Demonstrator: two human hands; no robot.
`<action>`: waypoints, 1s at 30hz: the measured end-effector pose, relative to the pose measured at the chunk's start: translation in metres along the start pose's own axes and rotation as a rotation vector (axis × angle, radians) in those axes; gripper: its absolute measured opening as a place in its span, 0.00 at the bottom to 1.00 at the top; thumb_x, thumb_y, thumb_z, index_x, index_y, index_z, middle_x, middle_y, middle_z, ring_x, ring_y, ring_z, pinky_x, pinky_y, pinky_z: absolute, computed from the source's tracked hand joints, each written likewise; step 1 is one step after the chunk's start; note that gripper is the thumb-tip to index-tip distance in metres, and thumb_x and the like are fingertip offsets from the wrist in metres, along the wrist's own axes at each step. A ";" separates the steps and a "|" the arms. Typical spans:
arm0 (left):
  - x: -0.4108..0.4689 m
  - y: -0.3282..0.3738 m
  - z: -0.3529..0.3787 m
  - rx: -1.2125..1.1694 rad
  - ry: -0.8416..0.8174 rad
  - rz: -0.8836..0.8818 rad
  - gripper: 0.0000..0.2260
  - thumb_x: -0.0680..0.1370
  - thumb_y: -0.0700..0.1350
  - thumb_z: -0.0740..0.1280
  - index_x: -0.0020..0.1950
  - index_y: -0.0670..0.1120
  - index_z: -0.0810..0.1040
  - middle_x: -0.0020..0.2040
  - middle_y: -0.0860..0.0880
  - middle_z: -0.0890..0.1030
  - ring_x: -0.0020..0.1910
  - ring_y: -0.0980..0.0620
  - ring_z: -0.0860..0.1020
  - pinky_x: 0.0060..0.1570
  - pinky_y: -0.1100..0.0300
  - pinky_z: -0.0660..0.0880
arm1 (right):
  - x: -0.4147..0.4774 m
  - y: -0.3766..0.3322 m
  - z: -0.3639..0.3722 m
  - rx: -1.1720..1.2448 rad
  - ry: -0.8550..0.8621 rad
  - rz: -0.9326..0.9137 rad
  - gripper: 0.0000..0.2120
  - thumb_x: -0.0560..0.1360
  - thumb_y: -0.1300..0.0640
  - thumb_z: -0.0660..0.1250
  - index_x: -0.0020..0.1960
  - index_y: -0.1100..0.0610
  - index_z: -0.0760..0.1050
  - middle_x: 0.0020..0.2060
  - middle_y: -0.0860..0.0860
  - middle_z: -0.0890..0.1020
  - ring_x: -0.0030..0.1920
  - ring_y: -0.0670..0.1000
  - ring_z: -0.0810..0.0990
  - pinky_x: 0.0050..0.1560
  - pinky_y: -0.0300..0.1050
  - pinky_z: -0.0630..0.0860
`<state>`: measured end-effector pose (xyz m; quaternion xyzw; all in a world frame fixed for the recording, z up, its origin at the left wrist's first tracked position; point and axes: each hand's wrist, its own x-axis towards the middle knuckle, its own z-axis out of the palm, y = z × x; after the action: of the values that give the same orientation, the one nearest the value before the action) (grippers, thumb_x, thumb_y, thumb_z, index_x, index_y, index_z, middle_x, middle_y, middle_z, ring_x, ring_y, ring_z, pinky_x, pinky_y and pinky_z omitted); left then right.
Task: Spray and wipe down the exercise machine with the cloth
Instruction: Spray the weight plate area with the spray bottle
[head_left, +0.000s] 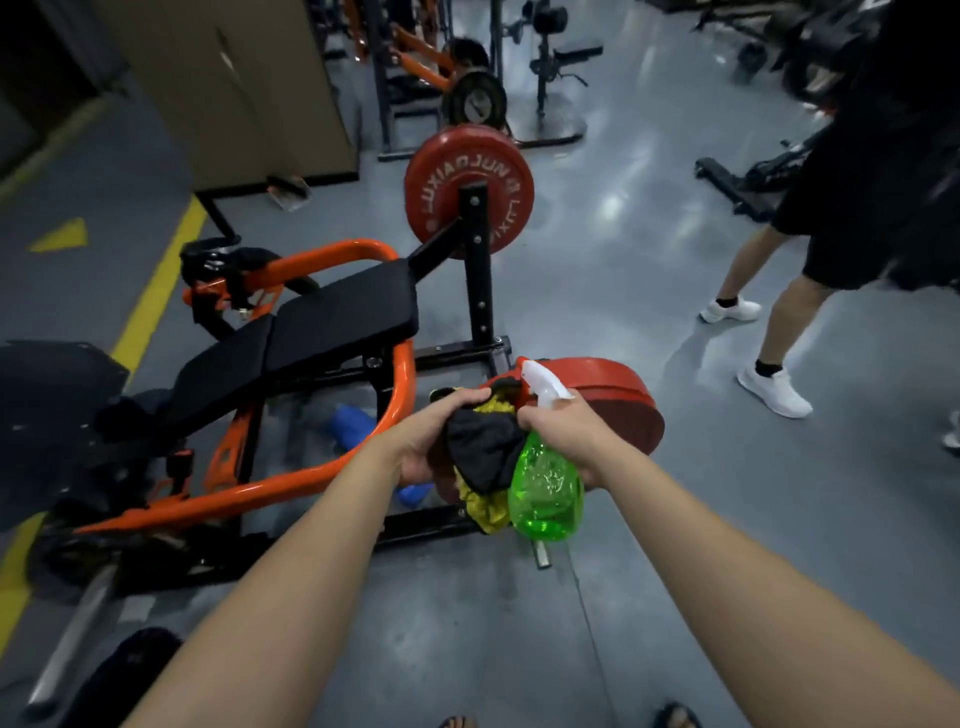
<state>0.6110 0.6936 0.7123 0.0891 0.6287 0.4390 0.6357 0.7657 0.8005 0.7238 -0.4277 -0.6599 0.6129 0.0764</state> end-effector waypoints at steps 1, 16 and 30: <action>0.002 0.003 0.010 -0.035 0.046 0.018 0.15 0.74 0.59 0.71 0.45 0.48 0.87 0.50 0.44 0.87 0.47 0.45 0.84 0.52 0.55 0.77 | 0.007 -0.002 -0.010 -0.032 -0.035 -0.031 0.35 0.75 0.65 0.63 0.79 0.45 0.64 0.49 0.43 0.76 0.41 0.40 0.70 0.43 0.38 0.71; 0.015 -0.010 0.107 -0.518 0.784 0.228 0.12 0.76 0.54 0.67 0.36 0.50 0.76 0.36 0.48 0.82 0.33 0.48 0.80 0.35 0.60 0.75 | 0.079 0.061 -0.145 -0.158 -0.313 0.130 0.36 0.54 0.60 0.65 0.60 0.38 0.77 0.42 0.52 0.85 0.47 0.59 0.86 0.45 0.51 0.79; -0.003 -0.034 0.127 -0.570 0.828 0.260 0.10 0.74 0.52 0.69 0.41 0.46 0.79 0.41 0.46 0.85 0.39 0.46 0.83 0.36 0.58 0.76 | 0.051 0.053 -0.159 -0.446 -0.277 0.127 0.42 0.47 0.61 0.64 0.62 0.47 0.78 0.55 0.53 0.83 0.57 0.63 0.80 0.49 0.54 0.82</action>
<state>0.7386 0.7266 0.7165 -0.1912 0.6668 0.6666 0.2727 0.8584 0.9461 0.6941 -0.3863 -0.7548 0.5086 -0.1495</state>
